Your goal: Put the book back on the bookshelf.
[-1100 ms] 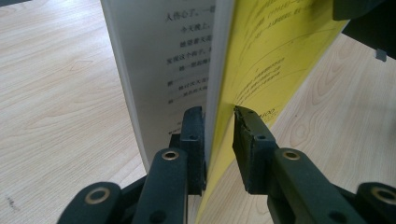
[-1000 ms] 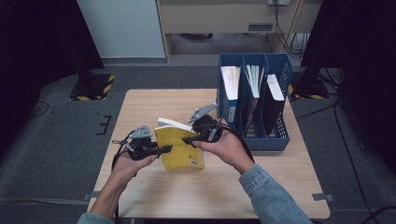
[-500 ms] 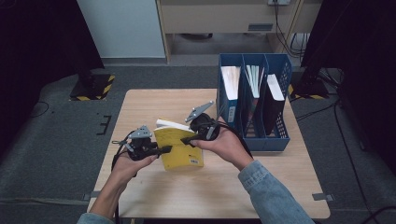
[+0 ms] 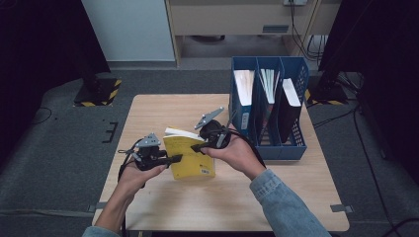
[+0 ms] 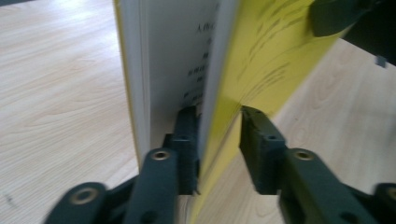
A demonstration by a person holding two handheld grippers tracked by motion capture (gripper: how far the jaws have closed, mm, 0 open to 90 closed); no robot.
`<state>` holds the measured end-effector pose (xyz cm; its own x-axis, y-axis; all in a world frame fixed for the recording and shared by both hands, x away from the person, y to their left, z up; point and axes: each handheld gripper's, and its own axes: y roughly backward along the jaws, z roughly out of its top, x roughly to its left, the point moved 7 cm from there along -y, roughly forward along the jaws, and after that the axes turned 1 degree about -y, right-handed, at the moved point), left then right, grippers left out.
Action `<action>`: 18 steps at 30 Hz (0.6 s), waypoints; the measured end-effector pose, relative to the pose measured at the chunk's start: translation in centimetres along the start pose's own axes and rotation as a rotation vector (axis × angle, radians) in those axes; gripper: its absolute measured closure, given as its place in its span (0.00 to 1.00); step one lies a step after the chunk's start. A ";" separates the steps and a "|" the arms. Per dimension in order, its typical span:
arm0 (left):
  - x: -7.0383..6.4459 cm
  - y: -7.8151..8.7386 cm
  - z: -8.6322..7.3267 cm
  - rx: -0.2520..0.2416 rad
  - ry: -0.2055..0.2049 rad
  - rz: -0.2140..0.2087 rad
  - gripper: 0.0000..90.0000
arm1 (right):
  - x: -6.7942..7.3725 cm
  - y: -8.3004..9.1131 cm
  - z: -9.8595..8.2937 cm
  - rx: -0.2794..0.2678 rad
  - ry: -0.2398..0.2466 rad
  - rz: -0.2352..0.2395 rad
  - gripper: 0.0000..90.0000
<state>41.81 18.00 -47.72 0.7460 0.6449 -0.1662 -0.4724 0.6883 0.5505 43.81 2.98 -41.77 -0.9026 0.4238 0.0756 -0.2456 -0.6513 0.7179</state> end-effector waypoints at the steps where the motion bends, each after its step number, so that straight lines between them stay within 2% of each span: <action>1: 0.2 0.1 -0.2 0.000 0.003 0.022 0.64 | 0.0 0.0 0.0 0.000 -0.005 0.005 0.81; 3: 0.7 0.3 -0.7 -0.002 0.024 0.045 0.55 | -0.1 0.0 0.0 -0.010 -0.025 0.017 0.82; 6: 1.6 0.8 -2.0 0.013 0.045 0.081 0.48 | -0.6 0.0 0.0 -0.027 -0.064 0.021 0.82; 9: 3.3 1.3 -4.3 0.069 0.055 0.160 0.43 | -1.3 0.0 0.0 -0.042 -0.117 0.022 0.82; 11: 4.5 1.5 -6.0 0.093 0.094 0.200 0.38 | -1.7 0.1 0.1 -0.049 -0.163 0.023 0.83; 12: 4.9 1.5 -6.5 0.098 0.111 0.208 0.35 | -1.9 0.1 0.2 -0.054 -0.181 0.019 0.83; 13: 5.5 1.6 -7.3 0.093 0.158 0.202 0.33 | -2.0 0.1 0.4 -0.059 -0.187 0.020 0.83; 14: 5.9 1.7 -7.8 0.092 0.186 0.197 0.31 | -2.1 0.2 0.6 -0.063 -0.203 0.017 0.83; 18: 7.0 1.7 -9.0 0.130 0.237 0.236 0.21 | -2.8 0.4 1.2 -0.067 -0.255 -0.010 0.83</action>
<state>41.99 26.68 -55.34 0.4869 0.8505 -0.1988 -0.5436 0.4732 0.6933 46.67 2.27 -40.83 -0.7839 0.5698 0.2465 -0.2850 -0.6830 0.6725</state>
